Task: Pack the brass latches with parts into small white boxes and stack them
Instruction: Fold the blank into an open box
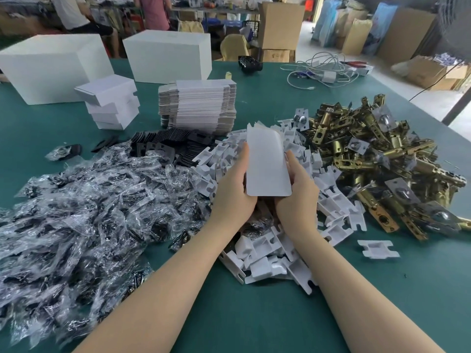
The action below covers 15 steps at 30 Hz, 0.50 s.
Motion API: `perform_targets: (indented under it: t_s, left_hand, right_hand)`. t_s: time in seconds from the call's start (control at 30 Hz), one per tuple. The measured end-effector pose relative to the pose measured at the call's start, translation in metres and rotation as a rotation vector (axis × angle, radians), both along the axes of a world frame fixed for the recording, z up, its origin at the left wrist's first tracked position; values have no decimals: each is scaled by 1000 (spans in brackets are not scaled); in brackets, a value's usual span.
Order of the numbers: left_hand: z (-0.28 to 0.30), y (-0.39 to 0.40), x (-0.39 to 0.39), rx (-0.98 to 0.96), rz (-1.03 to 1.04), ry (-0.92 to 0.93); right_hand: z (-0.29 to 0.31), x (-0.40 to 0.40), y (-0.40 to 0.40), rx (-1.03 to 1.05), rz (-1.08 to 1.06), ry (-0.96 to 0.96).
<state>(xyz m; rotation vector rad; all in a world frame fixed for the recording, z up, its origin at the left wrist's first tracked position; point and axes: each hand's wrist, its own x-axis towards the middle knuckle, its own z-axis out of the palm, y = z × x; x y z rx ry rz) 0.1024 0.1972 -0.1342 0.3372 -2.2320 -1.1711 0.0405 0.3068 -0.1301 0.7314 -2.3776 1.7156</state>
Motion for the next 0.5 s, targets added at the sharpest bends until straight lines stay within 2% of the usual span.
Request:
perform_targets:
  t_s: [0.13, 0.2, 0.3, 0.37, 0.43, 0.5]
  left_hand:
    - [3, 4, 2, -12, -55, 4]
    - [5, 5, 3, 35, -83, 23]
    - [10, -5, 4, 131, -176, -123]
    - [15, -14, 7, 301, -359, -209]
    - [24, -21, 8, 517, -511, -205]
    - [33, -21, 5, 691, -530, -142]
  right_hand:
    - [2, 2, -2, -245, 74, -150]
    - [3, 2, -2, -296, 110, -170]
    - [7, -4, 3, -360, 177, -183]
    - [12, -11, 8, -465, 215, -273]
    - [17, -16, 13, -541, 263, -396]
    - [21, -15, 15, -505, 285, -370]
